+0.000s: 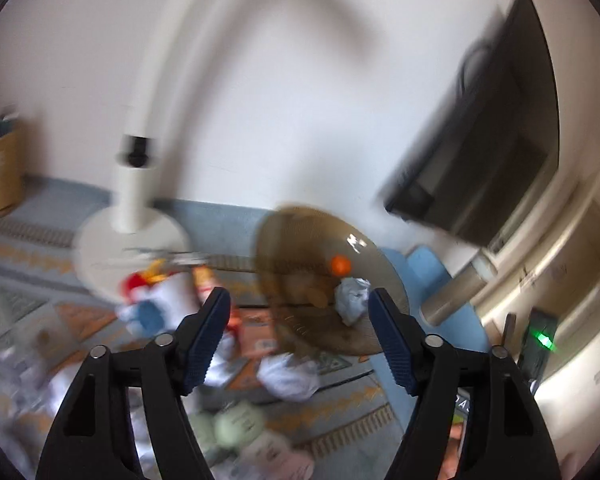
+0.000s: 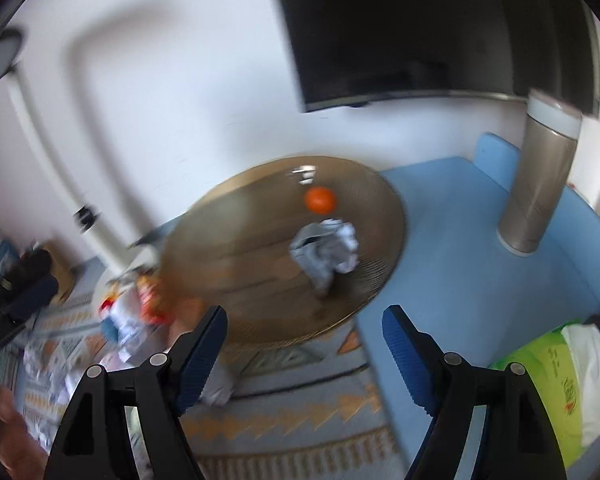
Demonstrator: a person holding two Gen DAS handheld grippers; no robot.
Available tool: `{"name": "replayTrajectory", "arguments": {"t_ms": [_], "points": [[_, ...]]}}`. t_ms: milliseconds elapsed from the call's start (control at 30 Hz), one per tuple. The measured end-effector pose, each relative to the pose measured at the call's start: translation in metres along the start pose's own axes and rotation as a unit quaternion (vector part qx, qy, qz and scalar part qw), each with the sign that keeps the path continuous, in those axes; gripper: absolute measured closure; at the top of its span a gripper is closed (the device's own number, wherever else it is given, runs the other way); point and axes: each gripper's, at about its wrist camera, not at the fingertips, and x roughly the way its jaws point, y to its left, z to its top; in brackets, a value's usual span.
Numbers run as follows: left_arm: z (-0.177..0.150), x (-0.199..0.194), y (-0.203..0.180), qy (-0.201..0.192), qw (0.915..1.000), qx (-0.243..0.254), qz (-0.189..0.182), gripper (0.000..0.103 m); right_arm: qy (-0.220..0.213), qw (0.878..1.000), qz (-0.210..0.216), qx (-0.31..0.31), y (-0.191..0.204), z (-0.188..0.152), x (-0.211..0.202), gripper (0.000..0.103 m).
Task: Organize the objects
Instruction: 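Carry both items to the brown bowl and release them inside, then return both tools to the rug and grasp a paper ball with each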
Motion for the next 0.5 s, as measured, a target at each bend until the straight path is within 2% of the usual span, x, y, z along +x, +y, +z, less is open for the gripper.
{"name": "replayTrajectory", "arguments": {"t_ms": [33, 67, 100, 133, 167, 267, 300, 400, 467, 500], "points": [[-0.003, -0.010, 0.006, -0.009, 0.9999, -0.005, 0.008, 0.026, -0.001, 1.000, 0.008, -0.007, 0.005, -0.005, -0.005, 0.024], [-0.011, -0.036, 0.018, -0.027, 0.9995, -0.014, 0.007, 0.020, -0.004, 1.000, 0.017, -0.015, 0.012, -0.012, -0.011, 0.022], [-0.015, -0.050, 0.027, -0.032, 0.9994, -0.015, 0.000, 0.006, -0.007, 0.999, 0.025, -0.021, 0.017, -0.021, -0.017, 0.015], [-0.023, -0.071, 0.038, -0.039, 0.9991, -0.016, -0.004, 0.000, -0.011, 0.999, 0.032, -0.026, 0.020, -0.032, -0.023, 0.008], [-0.030, -0.091, 0.049, -0.056, 0.9983, -0.019, 0.004, 0.001, -0.015, 0.999, 0.039, -0.031, 0.024, -0.042, -0.026, 0.006], [-0.049, -0.129, 0.074, -0.090, 0.9921, -0.013, 0.086, 0.001, -0.016, 0.998, 0.053, -0.043, 0.035, -0.074, -0.021, 0.006], [-0.057, -0.142, 0.087, -0.103, 0.9853, -0.012, 0.136, 0.001, -0.012, 0.997, 0.060, -0.047, 0.039, -0.084, -0.016, 0.006], [-0.077, -0.165, 0.130, -0.117, 0.9652, -0.028, 0.233, 0.001, -0.004, 0.997, 0.053, -0.061, 0.050, -0.106, -0.005, 0.006], [-0.089, -0.170, 0.160, -0.110, 0.9626, -0.045, 0.244, 0.001, -0.012, 0.996, 0.051, -0.069, 0.054, -0.117, -0.003, 0.006], [-0.096, -0.169, 0.177, -0.101, 0.9665, -0.058, 0.229, 0.001, -0.017, 0.996, 0.048, -0.074, 0.056, -0.122, -0.001, 0.006]]}}
